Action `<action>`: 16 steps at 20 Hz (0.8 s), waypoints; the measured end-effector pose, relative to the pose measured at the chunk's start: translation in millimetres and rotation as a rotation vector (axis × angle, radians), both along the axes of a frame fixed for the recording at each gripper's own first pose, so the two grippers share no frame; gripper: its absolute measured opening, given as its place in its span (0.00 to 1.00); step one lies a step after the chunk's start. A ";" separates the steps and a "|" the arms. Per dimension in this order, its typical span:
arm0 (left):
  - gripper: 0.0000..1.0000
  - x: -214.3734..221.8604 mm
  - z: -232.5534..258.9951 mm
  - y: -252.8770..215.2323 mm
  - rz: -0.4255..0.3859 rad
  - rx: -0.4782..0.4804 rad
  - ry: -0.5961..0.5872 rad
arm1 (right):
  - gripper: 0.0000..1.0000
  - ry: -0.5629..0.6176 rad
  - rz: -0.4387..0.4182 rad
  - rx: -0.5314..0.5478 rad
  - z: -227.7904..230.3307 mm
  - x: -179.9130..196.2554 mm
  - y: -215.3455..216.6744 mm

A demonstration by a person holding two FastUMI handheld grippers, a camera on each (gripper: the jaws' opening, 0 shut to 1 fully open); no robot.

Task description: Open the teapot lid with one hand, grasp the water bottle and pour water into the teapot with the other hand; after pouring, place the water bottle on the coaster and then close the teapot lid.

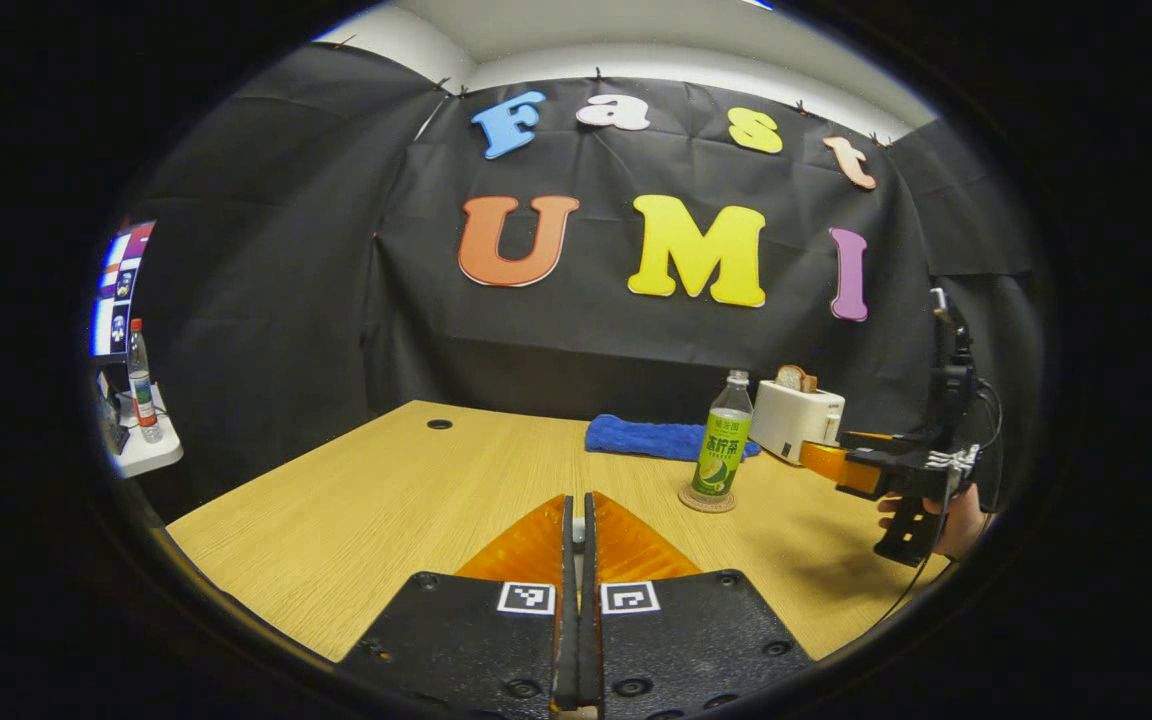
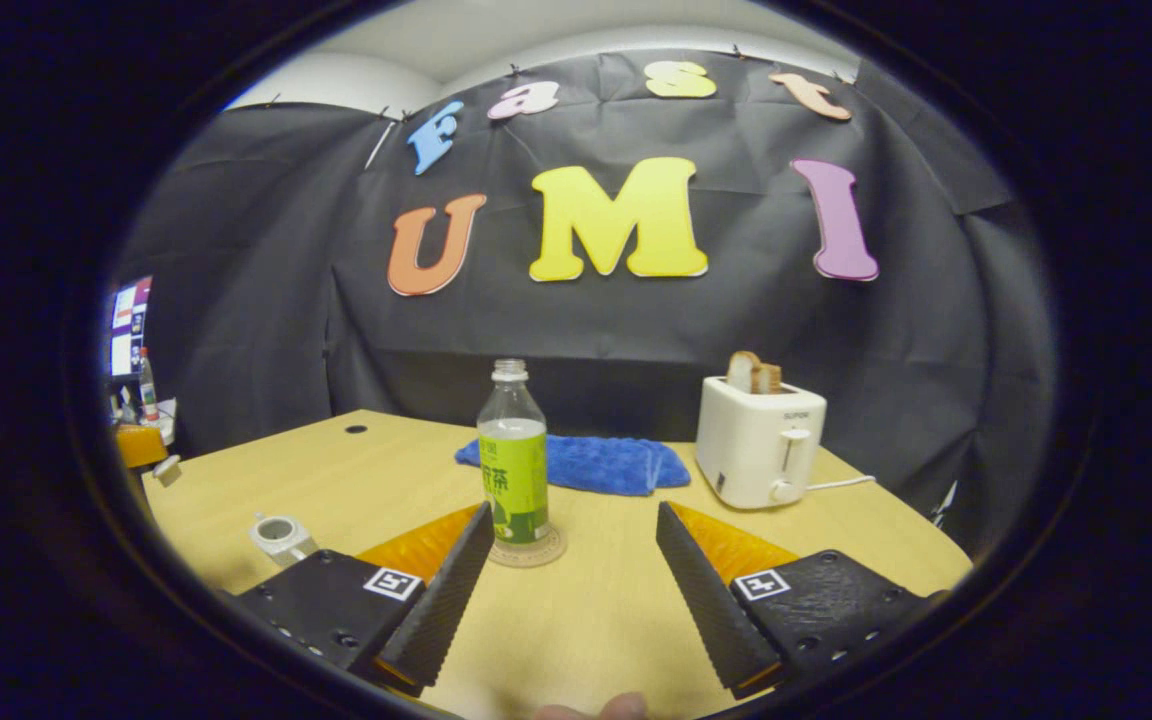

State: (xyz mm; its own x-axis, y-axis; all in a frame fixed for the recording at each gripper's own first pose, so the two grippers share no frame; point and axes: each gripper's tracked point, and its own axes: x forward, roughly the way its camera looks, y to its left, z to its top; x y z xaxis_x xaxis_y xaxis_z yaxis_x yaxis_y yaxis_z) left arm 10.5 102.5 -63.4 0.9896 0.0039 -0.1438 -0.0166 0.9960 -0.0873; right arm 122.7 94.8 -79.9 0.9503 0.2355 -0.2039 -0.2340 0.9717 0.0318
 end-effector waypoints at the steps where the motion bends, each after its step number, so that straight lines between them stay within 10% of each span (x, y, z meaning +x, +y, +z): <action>1: 0.03 2.8 -3.1 -7.6 -0.011 0.010 0.000 | 0.97 -0.005 -0.017 -0.009 -2.0 -10.6 -12.3; 16: 0.03 78.7 -45.1 -33.1 -0.016 0.046 0.029 | 0.95 0.015 -0.122 -0.010 -32.7 -60.5 -63.1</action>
State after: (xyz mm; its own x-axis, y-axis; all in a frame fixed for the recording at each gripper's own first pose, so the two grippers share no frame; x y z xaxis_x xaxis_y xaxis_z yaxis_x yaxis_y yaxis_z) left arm 89.2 69.4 -108.5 0.9850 -0.0044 -0.1722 -0.0028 0.9991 -0.0412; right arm 62.1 31.8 -112.7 0.9686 0.1162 -0.2198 -0.1136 0.9932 0.0249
